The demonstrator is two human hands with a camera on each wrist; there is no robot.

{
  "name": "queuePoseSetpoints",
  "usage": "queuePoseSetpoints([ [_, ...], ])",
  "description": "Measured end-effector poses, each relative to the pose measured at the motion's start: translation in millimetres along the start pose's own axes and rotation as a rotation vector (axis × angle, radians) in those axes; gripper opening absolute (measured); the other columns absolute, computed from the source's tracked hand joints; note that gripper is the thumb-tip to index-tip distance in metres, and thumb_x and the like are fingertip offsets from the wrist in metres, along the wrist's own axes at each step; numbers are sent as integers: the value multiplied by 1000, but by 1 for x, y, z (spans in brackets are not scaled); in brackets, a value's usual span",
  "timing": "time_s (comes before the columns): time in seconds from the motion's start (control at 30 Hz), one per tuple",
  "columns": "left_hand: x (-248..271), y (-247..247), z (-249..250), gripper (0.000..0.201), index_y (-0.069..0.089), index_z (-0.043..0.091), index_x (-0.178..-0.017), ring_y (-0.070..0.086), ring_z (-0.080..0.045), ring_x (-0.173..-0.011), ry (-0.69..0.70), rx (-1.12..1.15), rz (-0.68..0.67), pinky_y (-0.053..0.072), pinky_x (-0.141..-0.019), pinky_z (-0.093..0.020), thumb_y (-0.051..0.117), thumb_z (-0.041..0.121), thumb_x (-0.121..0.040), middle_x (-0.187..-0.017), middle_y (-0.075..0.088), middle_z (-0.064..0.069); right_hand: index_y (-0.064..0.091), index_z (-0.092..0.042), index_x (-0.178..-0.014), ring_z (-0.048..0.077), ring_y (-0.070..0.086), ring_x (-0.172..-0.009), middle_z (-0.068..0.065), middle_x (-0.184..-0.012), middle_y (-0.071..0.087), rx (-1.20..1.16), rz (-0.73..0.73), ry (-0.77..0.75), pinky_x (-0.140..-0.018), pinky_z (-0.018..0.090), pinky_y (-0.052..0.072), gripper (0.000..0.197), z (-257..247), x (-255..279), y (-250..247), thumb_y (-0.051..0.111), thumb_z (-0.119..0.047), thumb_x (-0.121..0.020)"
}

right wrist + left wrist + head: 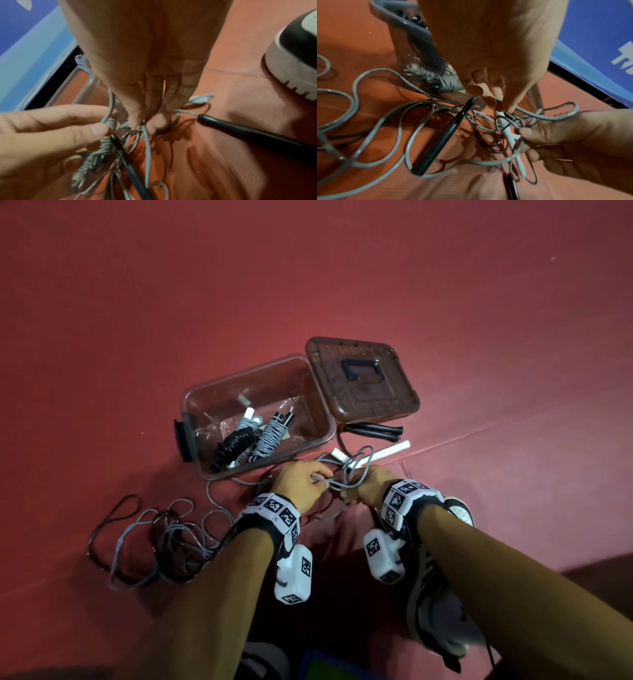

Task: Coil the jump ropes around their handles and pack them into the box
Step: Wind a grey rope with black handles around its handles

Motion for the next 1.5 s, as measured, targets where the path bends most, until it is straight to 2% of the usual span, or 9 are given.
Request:
queuePoseSetpoints([
  [0.17,12,-5,4,20,81,23,-102,64,-10,-84,21,-81,-53,44,-79,-16,73,13,-86,-97,77,1,71,-14,-62,18,66,-58,7,-64,70,-169,-53,-6,-67,33,59,27,-14,16,2,77,5,-80],
  [0.3,24,-16,10,11,81,23,-93,61,-13,-71,17,-70,-26,54,-82,-27,77,17,-84,-74,68,5,69,-15,-59,12,62,-44,3,-52,66,-178,-21,-13,-44,20,48,31,-28,36,-7,75,6,-81],
  [0.4,33,-29,18,10,81,20,-96,58,-11,-70,43,-73,-19,48,-76,-21,78,18,-86,-76,69,1,75,-11,-73,14,63,-51,3,-59,70,-53,41,-11,-52,23,50,12,-33,44,-19,70,-9,-84],
  [0.57,47,-55,25,11,80,19,-96,56,-8,-72,56,4,51,39,-70,-16,77,14,-87,-72,62,11,67,-16,-72,26,65,-67,13,-77,74,24,74,-9,-45,22,43,28,-37,55,-38,52,-1,-89],
  [0.73,64,-74,33,11,79,15,-99,57,-7,-72,94,66,46,43,-71,-15,75,15,-89,-81,69,3,62,-15,-114,29,71,-69,13,-78,72,42,131,-29,-50,26,47,33,-52,71,-46,66,-3,-84],
  [0.93,86,-103,50,9,77,20,-97,67,-15,-89,143,124,72,47,-82,-17,75,15,-90,-100,76,-5,74,-19,-99,16,60,-69,7,-90,70,215,0,-242,-56,18,47,30,-82,92,-28,63,4,-83],
  [1.07,97,-119,56,12,74,29,-90,67,-15,-95,163,149,98,47,-94,-28,75,17,-90,-97,75,4,75,-20,-86,13,56,-63,2,-72,66,188,-29,-321,-59,17,49,17,-98,109,-21,69,-4,-88],
  [1.27,104,-134,50,8,77,31,-91,64,-5,-85,152,132,139,47,-93,-26,78,24,-88,-86,70,19,66,-27,-81,14,62,-77,-9,-79,67,309,190,-386,-72,21,44,10,-130,122,-33,72,-21,-86],
  [1.5,113,-147,51,8,79,20,-97,62,-7,-64,170,167,174,47,-74,-21,76,23,-90,-73,71,4,74,-22,-76,3,61,-69,-13,-68,67,410,44,-470,-71,19,46,9,-164,138,-28,76,-19,-83],
])
Point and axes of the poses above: each hand's wrist, its own x-axis away from the middle knuckle, its own y-axis out of the palm, z = x × y, the point moved 4 cm from there along -x, towards the middle knuckle
